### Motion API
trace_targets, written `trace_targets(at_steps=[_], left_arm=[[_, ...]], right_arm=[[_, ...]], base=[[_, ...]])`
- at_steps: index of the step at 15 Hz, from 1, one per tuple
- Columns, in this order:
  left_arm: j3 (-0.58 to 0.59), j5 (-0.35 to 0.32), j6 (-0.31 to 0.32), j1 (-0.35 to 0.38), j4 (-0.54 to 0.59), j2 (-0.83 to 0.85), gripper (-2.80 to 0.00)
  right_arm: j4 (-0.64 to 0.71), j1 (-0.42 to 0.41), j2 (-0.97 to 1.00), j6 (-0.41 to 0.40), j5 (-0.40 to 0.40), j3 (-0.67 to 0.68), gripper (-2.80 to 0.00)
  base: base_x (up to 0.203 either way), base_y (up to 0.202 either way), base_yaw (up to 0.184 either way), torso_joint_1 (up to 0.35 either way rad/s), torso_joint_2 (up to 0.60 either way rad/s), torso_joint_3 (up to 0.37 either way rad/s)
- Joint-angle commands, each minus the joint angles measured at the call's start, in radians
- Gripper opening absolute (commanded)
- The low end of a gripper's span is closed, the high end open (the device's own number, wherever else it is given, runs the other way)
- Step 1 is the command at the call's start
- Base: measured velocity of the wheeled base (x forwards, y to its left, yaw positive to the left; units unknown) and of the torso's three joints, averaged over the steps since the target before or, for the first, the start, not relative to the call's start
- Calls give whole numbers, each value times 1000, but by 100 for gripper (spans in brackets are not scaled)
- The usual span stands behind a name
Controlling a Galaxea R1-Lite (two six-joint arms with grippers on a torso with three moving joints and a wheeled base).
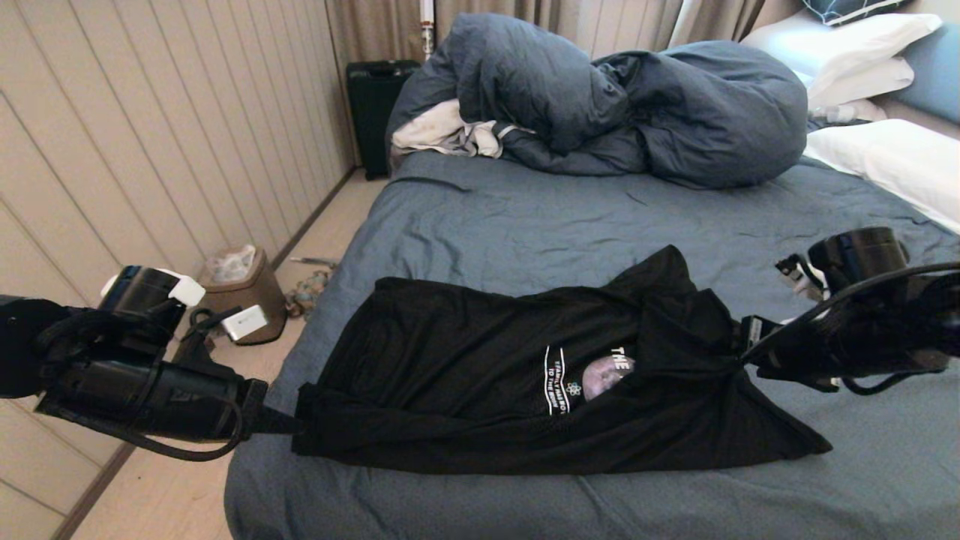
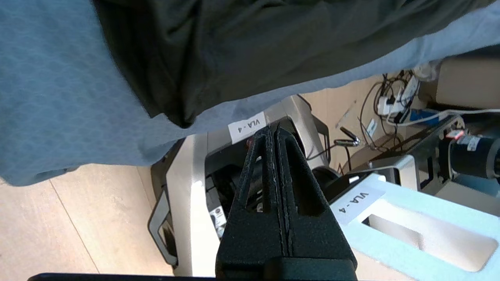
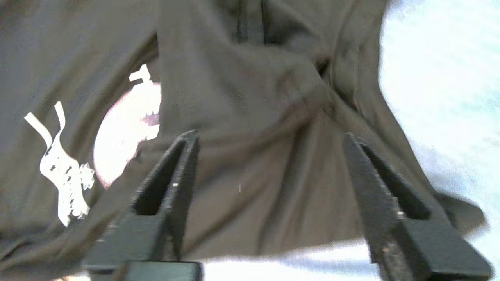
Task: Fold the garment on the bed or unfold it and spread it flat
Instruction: Fold the black T-shirt
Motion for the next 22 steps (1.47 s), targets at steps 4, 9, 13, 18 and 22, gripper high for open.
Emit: trace_targets(at_steps=[4, 9, 13, 18, 22], left_arm=[[6, -10, 3, -2, 5, -2, -280], [6, -10, 3, -3, 5, -3, -280], [7, -10, 4, -3, 6, 1, -280], [6, -10, 3, -4, 8, -4, -280], [6, -11, -3, -4, 7, 3, -280]], right_arm=[[-90, 24, 74, 7, 5, 38, 0], [-153, 31, 86, 17, 2, 58, -280], [-156, 31, 53, 49, 2, 56, -280], [-153, 68, -40, 94, 6, 49, -280], [-147, 212, 24, 169, -19, -106, -280]], base=[[0, 0, 0, 0, 0, 0], [0, 0, 0, 0, 0, 0], [0, 0, 0, 0, 0, 0], [0, 0, 0, 0, 0, 0], [0, 0, 0, 0, 0, 0]])
